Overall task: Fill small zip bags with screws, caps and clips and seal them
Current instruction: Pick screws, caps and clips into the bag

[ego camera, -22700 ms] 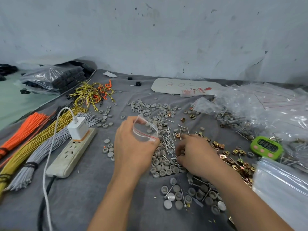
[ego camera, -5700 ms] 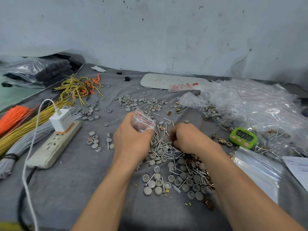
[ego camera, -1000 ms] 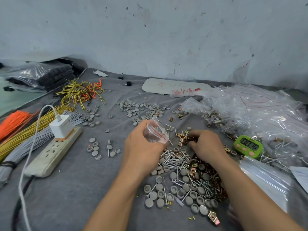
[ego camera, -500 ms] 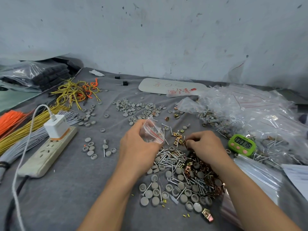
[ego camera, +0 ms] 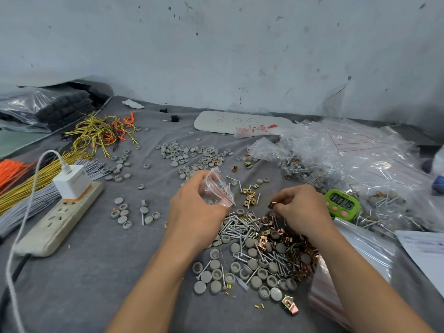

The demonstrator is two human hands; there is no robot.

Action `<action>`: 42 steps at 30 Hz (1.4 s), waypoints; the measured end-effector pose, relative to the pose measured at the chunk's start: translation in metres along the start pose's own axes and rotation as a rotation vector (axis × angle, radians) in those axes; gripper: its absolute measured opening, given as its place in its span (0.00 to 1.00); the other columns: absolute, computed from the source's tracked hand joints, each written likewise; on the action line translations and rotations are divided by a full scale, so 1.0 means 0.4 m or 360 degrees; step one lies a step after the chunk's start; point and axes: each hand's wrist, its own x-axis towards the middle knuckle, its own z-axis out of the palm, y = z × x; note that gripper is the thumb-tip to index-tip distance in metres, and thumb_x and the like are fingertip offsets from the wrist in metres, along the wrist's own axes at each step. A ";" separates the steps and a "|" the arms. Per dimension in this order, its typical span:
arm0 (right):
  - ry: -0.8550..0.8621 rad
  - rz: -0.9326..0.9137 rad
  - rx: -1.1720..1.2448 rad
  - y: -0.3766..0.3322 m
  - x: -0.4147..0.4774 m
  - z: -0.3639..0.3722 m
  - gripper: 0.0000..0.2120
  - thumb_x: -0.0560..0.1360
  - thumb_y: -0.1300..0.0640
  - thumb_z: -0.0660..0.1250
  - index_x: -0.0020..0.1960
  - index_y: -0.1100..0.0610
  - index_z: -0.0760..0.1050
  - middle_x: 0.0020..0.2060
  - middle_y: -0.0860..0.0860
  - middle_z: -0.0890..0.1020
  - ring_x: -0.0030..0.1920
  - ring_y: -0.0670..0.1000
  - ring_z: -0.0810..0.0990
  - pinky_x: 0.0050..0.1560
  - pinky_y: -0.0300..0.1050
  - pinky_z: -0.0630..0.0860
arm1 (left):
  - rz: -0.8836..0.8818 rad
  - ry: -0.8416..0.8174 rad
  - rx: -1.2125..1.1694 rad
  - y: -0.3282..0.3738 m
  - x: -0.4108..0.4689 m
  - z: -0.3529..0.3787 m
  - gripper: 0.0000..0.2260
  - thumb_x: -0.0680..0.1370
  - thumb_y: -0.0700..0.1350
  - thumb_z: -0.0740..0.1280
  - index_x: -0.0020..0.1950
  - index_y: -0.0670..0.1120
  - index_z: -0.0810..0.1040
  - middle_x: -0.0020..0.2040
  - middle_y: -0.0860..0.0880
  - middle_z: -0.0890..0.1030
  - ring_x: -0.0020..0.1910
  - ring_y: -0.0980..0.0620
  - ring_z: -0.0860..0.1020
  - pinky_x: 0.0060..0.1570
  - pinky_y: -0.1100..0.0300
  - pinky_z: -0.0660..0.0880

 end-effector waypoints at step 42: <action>0.0168 -0.0418 0.0766 -0.182 -0.072 -0.024 0.07 0.74 0.49 0.75 0.40 0.37 0.86 0.33 0.41 0.86 0.37 0.48 0.85 0.39 0.49 0.83 | 0.0033 0.0005 -0.0042 -0.007 0.001 0.013 0.18 0.66 0.57 0.81 0.50 0.65 0.77 0.44 0.67 0.83 0.42 0.70 0.79 0.34 0.72 0.69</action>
